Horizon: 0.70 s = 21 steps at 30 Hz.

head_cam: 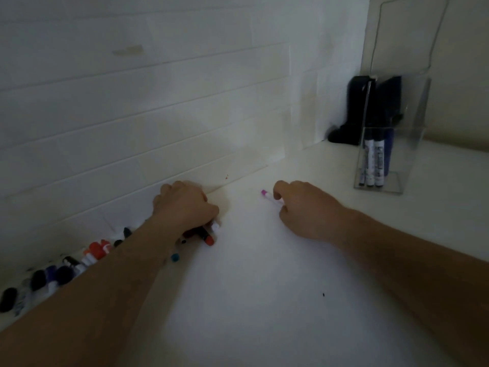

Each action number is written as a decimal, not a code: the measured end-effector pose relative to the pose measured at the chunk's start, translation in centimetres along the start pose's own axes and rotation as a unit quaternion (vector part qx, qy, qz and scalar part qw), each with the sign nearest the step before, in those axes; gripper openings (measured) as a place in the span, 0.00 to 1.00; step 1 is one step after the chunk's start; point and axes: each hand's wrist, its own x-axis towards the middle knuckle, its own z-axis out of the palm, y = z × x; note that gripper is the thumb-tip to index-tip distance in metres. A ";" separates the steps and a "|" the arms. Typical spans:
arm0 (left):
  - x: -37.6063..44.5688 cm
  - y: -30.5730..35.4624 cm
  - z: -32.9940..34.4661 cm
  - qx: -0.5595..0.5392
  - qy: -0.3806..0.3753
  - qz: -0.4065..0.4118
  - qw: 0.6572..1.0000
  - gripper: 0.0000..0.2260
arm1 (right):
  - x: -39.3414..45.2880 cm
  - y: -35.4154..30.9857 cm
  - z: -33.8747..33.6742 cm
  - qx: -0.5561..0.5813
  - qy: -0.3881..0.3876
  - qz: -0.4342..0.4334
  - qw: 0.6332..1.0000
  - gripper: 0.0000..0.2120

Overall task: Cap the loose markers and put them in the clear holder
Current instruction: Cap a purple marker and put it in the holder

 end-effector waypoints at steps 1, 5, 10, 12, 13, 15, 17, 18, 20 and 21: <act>0.1 0.1 0.1 -0.014 0.001 -0.002 1.000 0.15 | -0.3 0.4 0.3 0.012 0.011 0.001 1.000 0.12; 0.1 0.7 0.1 -0.058 -0.005 0.014 0.998 0.12 | -0.5 1.0 1.4 0.032 0.054 -0.036 0.997 0.16; -0.9 2.7 0.7 -0.051 0.026 0.079 0.995 0.02 | 0.0 1.5 0.5 -0.023 0.033 -0.036 0.999 0.12; -1.4 3.3 0.7 -0.126 0.016 0.095 0.987 0.05 | 0.0 1.8 -0.2 -0.049 0.012 -0.021 0.999 0.08; -1.6 3.5 0.5 -0.161 0.022 0.099 0.982 0.06 | -0.1 2.1 -0.5 -0.051 0.005 -0.014 0.999 0.07; -1.5 3.6 -0.1 -0.215 0.059 0.104 0.969 0.07 | -0.7 2.8 -0.8 -0.022 0.017 0.005 1.000 0.06; -1.2 3.6 -0.5 -0.233 0.096 0.108 0.962 0.08 | -1.3 3.3 -0.9 0.022 0.041 0.026 0.999 0.10; -1.1 3.6 -0.8 -0.218 0.106 0.113 0.964 0.08 | -1.4 3.5 -1.0 0.031 0.046 0.033 0.998 0.12; -1.0 3.5 -1.1 -0.130 0.082 0.123 0.980 0.07 | -1.4 3.7 -1.0 0.040 0.044 0.041 0.997 0.16; -1.3 3.5 -1.3 -0.073 0.043 0.122 0.989 0.10 | -1.4 3.7 -0.9 0.045 0.042 0.042 0.997 0.18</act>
